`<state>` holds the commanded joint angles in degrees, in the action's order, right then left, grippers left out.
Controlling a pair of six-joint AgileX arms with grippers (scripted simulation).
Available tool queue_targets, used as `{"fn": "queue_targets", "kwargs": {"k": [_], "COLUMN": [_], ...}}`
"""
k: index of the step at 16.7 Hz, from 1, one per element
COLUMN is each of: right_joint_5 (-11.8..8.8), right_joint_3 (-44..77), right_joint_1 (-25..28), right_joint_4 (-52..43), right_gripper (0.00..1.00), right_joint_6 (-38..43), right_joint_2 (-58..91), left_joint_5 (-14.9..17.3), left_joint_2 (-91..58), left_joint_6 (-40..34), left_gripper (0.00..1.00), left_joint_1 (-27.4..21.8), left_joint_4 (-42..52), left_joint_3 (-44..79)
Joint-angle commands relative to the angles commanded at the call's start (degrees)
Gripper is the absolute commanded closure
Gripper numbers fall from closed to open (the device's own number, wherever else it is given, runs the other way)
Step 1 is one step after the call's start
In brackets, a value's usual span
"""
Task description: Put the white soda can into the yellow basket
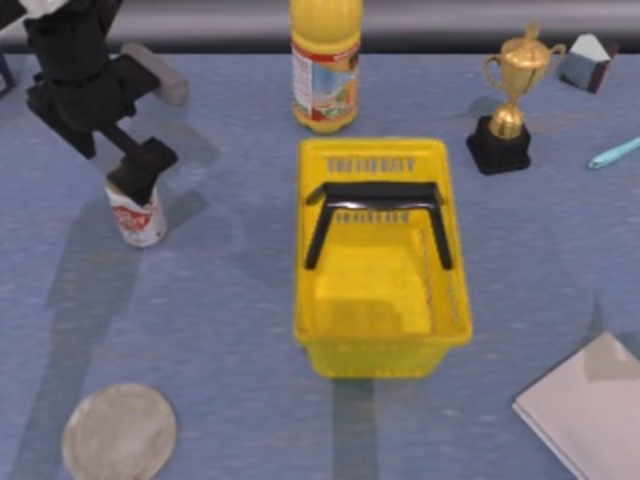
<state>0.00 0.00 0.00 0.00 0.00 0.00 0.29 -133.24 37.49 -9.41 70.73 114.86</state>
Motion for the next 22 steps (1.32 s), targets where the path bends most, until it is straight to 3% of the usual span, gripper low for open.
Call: {"fn": "queue_targets", "kwargs": {"k": [7,13,18,22], "right_joint_5": [0.0,0.0,0.0,0.0], "right_joint_3": [0.0,0.0,0.0,0.0], "right_joint_1": [0.0,0.0,0.0,0.0], "right_joint_4": [0.0,0.0,0.0,0.0], "right_gripper": [0.0,0.0,0.0,0.0], "right_joint_6": [0.0,0.0,0.0,0.0], "right_joint_2": [0.0,0.0,0.0,0.0], "left_joint_5": [-0.04,-0.02,-0.02,-0.02], "left_joint_2": [-1.29,-3.25,-3.59,-3.59], "left_joint_6": [0.31,0.4,0.4,0.4], "left_gripper": [0.0,0.0,0.0,0.3], "left_joint_1": [0.26,0.03,0.02,0.02], "left_joint_4": [0.35,-8.03,-9.09,-9.09], "left_joint_3": [0.8,-5.49,-6.34,-6.34]}}
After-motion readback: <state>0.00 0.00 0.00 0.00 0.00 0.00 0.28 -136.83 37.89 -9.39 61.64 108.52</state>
